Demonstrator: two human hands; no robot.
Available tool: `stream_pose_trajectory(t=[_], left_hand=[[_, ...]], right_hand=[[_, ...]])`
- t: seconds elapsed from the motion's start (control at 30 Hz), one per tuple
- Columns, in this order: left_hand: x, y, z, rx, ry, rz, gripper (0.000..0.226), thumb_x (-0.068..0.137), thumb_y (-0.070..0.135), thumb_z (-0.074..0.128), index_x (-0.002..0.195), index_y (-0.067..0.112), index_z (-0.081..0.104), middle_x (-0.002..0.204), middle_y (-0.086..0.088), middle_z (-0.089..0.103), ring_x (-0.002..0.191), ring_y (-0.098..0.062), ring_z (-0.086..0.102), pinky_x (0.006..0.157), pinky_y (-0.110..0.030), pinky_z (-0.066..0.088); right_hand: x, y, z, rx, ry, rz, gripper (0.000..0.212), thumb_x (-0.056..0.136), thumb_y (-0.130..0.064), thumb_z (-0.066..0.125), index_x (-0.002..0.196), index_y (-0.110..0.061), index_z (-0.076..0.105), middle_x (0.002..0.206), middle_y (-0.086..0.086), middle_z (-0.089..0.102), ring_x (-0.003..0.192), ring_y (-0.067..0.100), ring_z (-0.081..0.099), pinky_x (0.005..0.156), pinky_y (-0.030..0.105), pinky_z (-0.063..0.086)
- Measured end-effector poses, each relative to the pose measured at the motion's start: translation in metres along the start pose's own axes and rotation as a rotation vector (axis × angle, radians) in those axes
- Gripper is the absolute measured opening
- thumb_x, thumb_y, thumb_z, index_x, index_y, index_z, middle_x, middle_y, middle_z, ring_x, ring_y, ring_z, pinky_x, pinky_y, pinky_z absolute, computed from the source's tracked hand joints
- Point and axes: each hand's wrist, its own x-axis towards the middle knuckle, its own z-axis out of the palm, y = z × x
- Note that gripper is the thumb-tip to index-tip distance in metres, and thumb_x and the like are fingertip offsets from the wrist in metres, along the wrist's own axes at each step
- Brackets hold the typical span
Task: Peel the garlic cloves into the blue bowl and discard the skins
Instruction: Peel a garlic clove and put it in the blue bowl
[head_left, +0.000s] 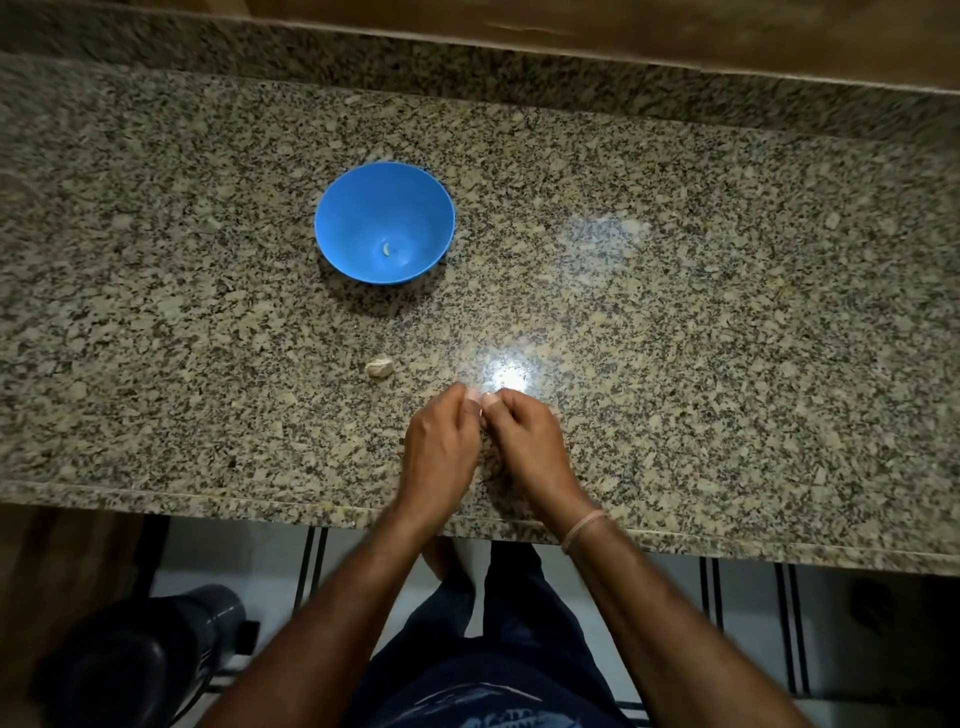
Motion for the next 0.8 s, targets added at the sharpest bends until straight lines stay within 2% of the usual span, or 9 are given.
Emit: stream_pose_trajectory(t=[0.07,0.13,0.27,0.33,0.4,0.5,0.6,0.73,0.8], left_hand=[[-0.002,-0.003,0.003,0.142,0.107,0.199,0.027,0.112,0.031,0.041,0.088,0.021,0.050,0.082,0.006,0.052,0.071,-0.005,0.044,0.057,-0.014,0.031],[0.000,-0.009,0.005,0.045,0.077,0.135,0.030,0.111,0.032,0.043,0.087,0.018,0.054,0.081,0.004,0.057,0.070,-0.007,0.050,0.057,-0.018,0.036],[0.007,-0.008,0.001,-0.637,-0.188,-0.449,0.036,0.110,0.032,0.048,0.078,0.017,0.056,0.063,0.006,0.047,0.051,-0.008,0.040,0.046,-0.022,0.033],[0.010,-0.009,0.001,-0.786,-0.249,-0.583,0.038,0.109,0.032,0.048,0.072,0.019,0.051,0.058,0.006,0.042,0.048,-0.007,0.036,0.043,-0.021,0.031],[0.008,-0.010,0.001,-0.559,-0.195,-0.425,0.038,0.109,0.036,0.047,0.077,0.016,0.055,0.063,-0.001,0.053,0.053,-0.012,0.045,0.048,-0.024,0.038],[0.004,-0.017,0.003,0.090,0.076,0.137,0.029,0.110,0.031,0.046,0.085,0.017,0.053,0.077,0.004,0.055,0.067,-0.007,0.048,0.059,-0.013,0.036],[0.003,-0.012,0.000,0.080,0.111,0.223,0.029,0.110,0.025,0.049,0.081,0.020,0.049,0.073,0.012,0.048,0.063,0.001,0.040,0.057,-0.010,0.035],[0.008,-0.005,-0.001,-0.676,-0.178,-0.504,0.037,0.109,0.029,0.049,0.073,0.019,0.056,0.062,0.006,0.046,0.048,-0.005,0.039,0.043,-0.020,0.032],[0.008,-0.004,-0.002,-0.596,-0.180,-0.477,0.039,0.109,0.030,0.048,0.072,0.019,0.055,0.062,0.003,0.045,0.049,-0.008,0.038,0.044,-0.022,0.031]], right_hand=[[-0.002,-0.010,0.001,0.508,-0.139,0.437,0.038,0.108,-0.026,0.048,0.072,-0.018,0.055,0.060,-0.005,0.044,0.056,0.012,0.037,0.054,0.025,0.034],[-0.001,-0.012,0.001,0.590,-0.179,0.561,0.038,0.108,-0.027,0.047,0.072,-0.018,0.054,0.060,-0.005,0.042,0.053,0.011,0.035,0.052,0.024,0.030],[-0.005,0.005,-0.001,-0.309,0.026,-0.134,0.030,0.108,-0.025,0.055,0.078,-0.020,0.056,0.065,-0.012,0.048,0.056,0.001,0.040,0.056,0.015,0.032],[0.000,0.008,-0.003,-0.524,0.074,-0.351,0.031,0.107,-0.023,0.055,0.077,-0.022,0.049,0.064,-0.014,0.042,0.058,-0.001,0.038,0.056,0.014,0.029],[0.001,0.002,-0.003,-0.489,0.064,-0.330,0.033,0.107,-0.025,0.056,0.075,-0.023,0.049,0.064,-0.014,0.042,0.057,-0.002,0.039,0.056,0.013,0.031],[-0.003,-0.014,-0.003,0.215,-0.067,0.232,0.035,0.108,-0.026,0.054,0.073,-0.020,0.057,0.061,-0.009,0.050,0.054,0.004,0.042,0.052,0.016,0.035],[-0.003,-0.017,-0.003,0.492,-0.160,0.506,0.035,0.108,-0.026,0.050,0.075,-0.018,0.058,0.059,-0.006,0.047,0.053,0.010,0.039,0.052,0.023,0.034],[-0.002,0.005,-0.004,-0.464,0.059,-0.245,0.032,0.107,-0.028,0.056,0.076,-0.020,0.054,0.062,-0.013,0.046,0.054,0.001,0.037,0.055,0.014,0.032],[0.000,0.006,-0.001,-0.522,0.081,-0.334,0.032,0.107,-0.027,0.056,0.075,-0.021,0.052,0.061,-0.013,0.044,0.054,0.001,0.037,0.054,0.013,0.031]])
